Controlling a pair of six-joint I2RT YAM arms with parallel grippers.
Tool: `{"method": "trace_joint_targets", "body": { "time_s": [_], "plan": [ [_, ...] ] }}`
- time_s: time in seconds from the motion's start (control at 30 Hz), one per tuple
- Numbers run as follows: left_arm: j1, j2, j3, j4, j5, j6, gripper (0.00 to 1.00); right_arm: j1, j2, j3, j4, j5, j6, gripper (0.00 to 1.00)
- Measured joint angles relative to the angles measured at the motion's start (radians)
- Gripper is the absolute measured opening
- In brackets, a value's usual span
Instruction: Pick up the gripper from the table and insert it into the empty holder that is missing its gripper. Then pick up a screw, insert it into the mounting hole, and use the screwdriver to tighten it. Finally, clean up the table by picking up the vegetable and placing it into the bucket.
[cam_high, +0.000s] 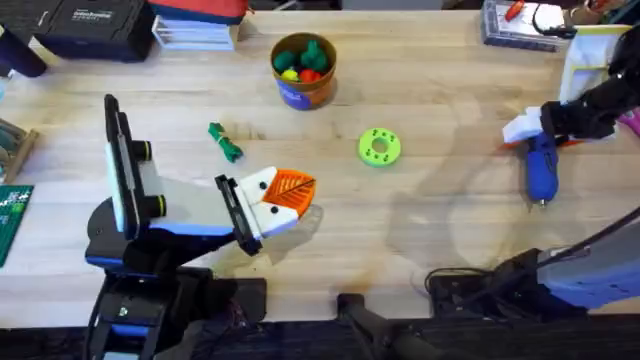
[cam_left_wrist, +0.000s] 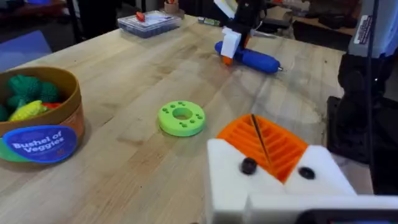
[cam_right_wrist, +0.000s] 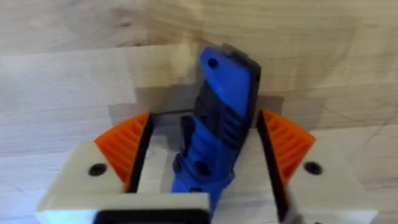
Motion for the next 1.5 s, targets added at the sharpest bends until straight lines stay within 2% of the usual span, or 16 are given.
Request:
{"method": "trace_joint_targets", "body": {
  "time_s": [0.17,0.33,0.37,0.73,0.93,1.37,1.4,1.43,1.5],
  "plan": [
    [0.0,0.0,0.0,0.0,0.0,0.0,0.004,0.003,0.005,0.0,-0.008,-0.021,0.021,0.644],
    [0.0,0.0,0.0,0.0,0.0,0.0,0.004,0.002,0.013,0.001,0.009,-0.001,0.027,0.061],
    [0.0,0.0,0.0,0.0,0.0,0.0,0.004,0.002,0.013,0.001,0.011,0.0,0.031,0.03],
    [0.0,0.0,0.0,0.0,0.0,0.0,0.004,0.002,0.013,0.002,0.013,0.006,0.06,0.03],
    [0.0,0.0,0.0,0.0,0.0,0.0,0.004,0.009,-0.021,0.001,0.058,0.01,0.159,0.03],
    [0.0,0.0,0.0,0.0,0.0,0.0,0.004,0.093,-0.385,-0.029,0.043,-0.042,0.282,0.03],
    [0.0,0.0,0.0,0.0,0.0,0.0,0.004,0.098,-0.413,-0.041,0.043,-0.045,0.286,0.03],
    [0.0,0.0,0.0,0.0,0.0,0.0,0.004,0.114,-0.507,-0.106,0.058,-0.052,0.307,0.03],
    [0.0,0.0,0.0,0.0,0.0,0.0,0.004,0.125,-0.581,-0.177,0.088,-0.057,0.332,0.03]
  ]
}}
